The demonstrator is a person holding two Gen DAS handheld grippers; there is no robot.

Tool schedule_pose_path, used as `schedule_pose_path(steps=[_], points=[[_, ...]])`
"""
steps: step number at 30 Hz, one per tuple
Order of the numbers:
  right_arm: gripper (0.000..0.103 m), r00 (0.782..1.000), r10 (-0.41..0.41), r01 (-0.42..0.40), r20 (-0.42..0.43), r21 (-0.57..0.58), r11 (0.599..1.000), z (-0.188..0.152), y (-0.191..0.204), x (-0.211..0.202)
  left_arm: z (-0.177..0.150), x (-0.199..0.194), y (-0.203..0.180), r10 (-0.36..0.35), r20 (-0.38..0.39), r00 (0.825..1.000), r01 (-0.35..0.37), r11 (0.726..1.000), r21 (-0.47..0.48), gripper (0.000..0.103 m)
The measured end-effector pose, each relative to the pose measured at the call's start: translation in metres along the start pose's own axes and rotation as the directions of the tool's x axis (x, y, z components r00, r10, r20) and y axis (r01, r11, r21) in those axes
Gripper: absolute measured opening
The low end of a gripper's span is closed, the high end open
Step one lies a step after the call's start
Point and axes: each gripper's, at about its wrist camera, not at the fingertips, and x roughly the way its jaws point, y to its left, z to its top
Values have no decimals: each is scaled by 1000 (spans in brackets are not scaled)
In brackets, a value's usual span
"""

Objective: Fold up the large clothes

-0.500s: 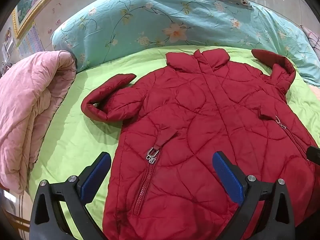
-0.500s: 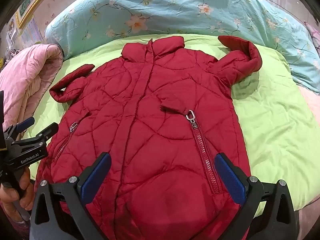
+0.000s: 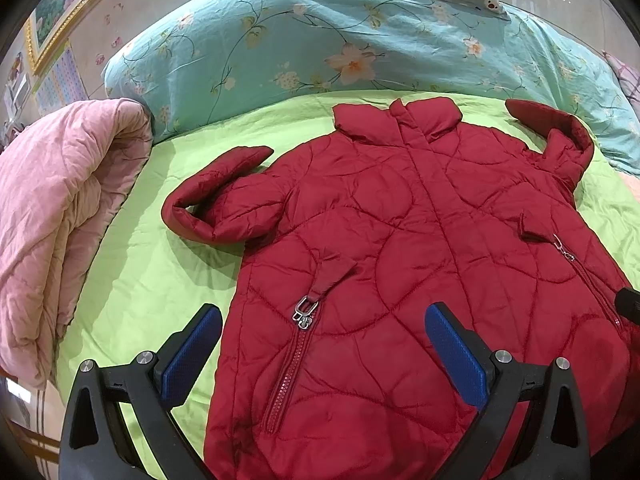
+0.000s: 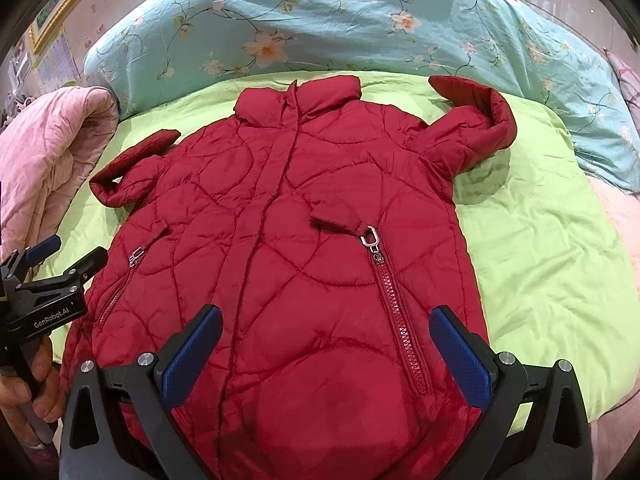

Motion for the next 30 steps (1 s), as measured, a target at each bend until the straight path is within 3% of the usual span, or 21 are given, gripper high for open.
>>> schedule_pose_path(steps=[10, 30], points=[[103, 1000, -23, 23, 8, -18, 1000, 2, 1, -1, 4, 3, 0, -2, -9, 1000, 2, 1000, -3, 102], [103, 1000, 29, -29, -4, 19, 999, 6, 0, 2, 7, 14, -1, -23, -41, 999, 22, 1000, -18, 102]])
